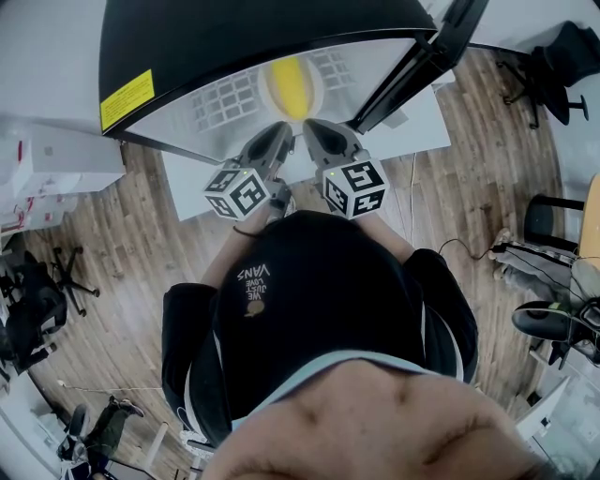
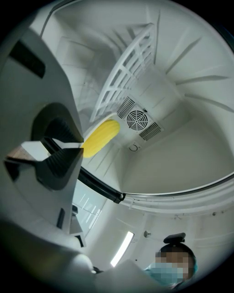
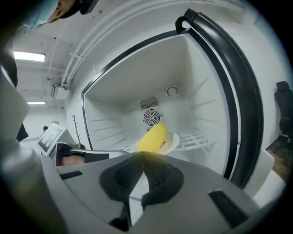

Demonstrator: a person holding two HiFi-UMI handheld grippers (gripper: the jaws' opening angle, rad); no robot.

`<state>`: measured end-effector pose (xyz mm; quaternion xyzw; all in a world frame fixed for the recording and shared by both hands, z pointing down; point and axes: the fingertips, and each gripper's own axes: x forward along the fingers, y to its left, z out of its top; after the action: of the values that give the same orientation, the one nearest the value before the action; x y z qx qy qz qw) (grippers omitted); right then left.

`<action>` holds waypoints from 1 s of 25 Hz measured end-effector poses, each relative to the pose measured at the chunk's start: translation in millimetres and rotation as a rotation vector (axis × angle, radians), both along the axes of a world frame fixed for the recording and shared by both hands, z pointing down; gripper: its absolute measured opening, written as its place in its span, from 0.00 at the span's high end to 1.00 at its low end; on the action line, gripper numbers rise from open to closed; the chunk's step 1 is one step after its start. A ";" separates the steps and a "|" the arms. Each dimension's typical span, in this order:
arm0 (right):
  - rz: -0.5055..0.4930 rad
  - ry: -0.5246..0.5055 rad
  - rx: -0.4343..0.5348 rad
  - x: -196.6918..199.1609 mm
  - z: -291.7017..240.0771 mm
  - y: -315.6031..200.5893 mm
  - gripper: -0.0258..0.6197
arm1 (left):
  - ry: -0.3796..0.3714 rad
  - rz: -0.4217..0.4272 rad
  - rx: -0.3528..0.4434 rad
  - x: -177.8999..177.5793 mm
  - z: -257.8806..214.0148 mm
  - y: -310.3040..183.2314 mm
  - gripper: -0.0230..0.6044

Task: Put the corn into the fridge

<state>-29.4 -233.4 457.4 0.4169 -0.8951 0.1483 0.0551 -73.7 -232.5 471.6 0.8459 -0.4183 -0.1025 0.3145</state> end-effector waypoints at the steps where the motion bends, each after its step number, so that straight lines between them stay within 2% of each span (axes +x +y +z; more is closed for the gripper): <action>1: 0.001 0.000 0.000 -0.2 0.2 -0.9 0.94 | 0.001 0.001 -0.001 -0.2 0.2 -1.0 0.89; 25: 0.009 0.003 -0.002 -11.2 0.7 -27.1 0.94 | 0.009 0.030 -0.021 -5.6 3.9 -24.9 0.89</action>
<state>-40.6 -260.5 458.1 0.4211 -0.8929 0.1488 0.0564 -79.3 -257.5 475.4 0.8482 -0.4053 -0.0972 0.3268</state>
